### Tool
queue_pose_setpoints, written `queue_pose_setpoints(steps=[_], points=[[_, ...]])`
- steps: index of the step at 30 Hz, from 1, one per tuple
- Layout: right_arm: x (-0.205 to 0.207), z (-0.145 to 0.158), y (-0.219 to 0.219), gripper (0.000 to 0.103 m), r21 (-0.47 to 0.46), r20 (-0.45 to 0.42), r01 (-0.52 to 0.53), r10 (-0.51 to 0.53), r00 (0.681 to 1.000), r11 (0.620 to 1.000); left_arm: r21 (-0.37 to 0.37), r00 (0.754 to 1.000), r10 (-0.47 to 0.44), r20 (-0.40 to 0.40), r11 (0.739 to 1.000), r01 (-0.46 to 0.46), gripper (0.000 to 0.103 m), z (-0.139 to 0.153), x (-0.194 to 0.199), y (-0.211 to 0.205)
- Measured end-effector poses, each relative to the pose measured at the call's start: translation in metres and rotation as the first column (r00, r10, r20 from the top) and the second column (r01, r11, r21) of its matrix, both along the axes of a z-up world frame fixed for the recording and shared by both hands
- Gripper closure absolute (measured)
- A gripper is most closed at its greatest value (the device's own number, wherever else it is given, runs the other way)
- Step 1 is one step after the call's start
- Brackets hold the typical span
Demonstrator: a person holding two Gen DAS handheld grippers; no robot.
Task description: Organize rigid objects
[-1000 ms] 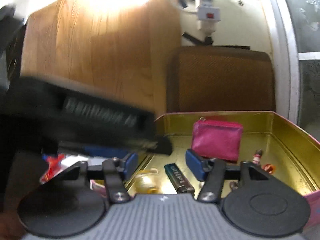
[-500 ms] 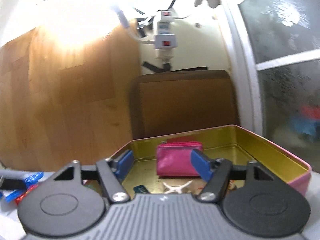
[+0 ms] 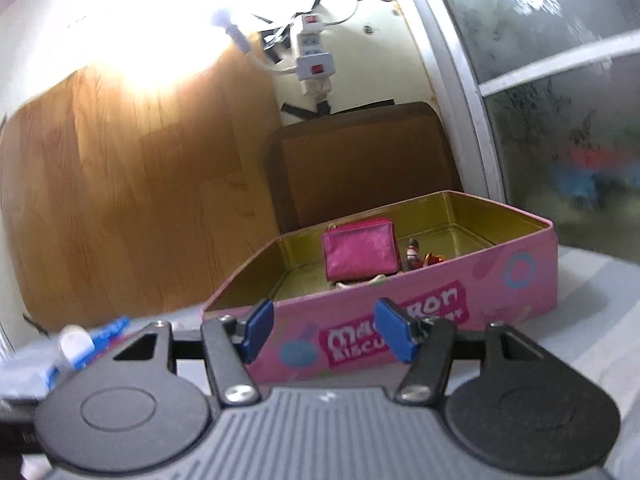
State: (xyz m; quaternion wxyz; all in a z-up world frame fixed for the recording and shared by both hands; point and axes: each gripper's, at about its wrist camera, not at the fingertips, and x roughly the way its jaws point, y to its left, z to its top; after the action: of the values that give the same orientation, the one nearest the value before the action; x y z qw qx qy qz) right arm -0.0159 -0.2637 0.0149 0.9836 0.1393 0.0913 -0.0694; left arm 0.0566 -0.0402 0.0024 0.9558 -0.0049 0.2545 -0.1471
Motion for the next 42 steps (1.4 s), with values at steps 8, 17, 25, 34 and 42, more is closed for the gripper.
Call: queue_pose_setpoints(steps=[8,17,25,34,42], points=[[0.0054,-0.0001,0.0039,0.042,-0.011,-0.02,-0.024,0.024,1.0,1.0,0.01,1.0,0.0,0.019,1.0,0.0,0.034,-0.0014,-0.0019,0.0005],[0.0055,-0.0014,0.0036,0.039,-0.003,-0.016,-0.028,0.028,0.999,1.0,0.016,0.999,-0.001,0.032,1.0,0.001,0.03,-0.0013,-0.0042,-0.0001],[0.0052,-0.0017,0.0039,0.036,0.001,-0.015,-0.026,0.027,1.0,1.0,0.017,0.999,-0.001,0.033,1.0,0.0,0.03,-0.0011,-0.0046,-0.0006],[0.0052,-0.0011,0.0025,0.028,0.005,-0.012,-0.025,0.026,1.0,1.0,0.017,0.999,-0.001,0.034,1.0,0.0,0.027,-0.0014,-0.0048,-0.0007],[0.006,-0.0017,0.0017,0.021,0.011,-0.01,-0.021,0.021,1.0,1.0,0.011,0.999,0.0,0.032,1.0,0.0,0.024,-0.0016,-0.0051,-0.0003]])
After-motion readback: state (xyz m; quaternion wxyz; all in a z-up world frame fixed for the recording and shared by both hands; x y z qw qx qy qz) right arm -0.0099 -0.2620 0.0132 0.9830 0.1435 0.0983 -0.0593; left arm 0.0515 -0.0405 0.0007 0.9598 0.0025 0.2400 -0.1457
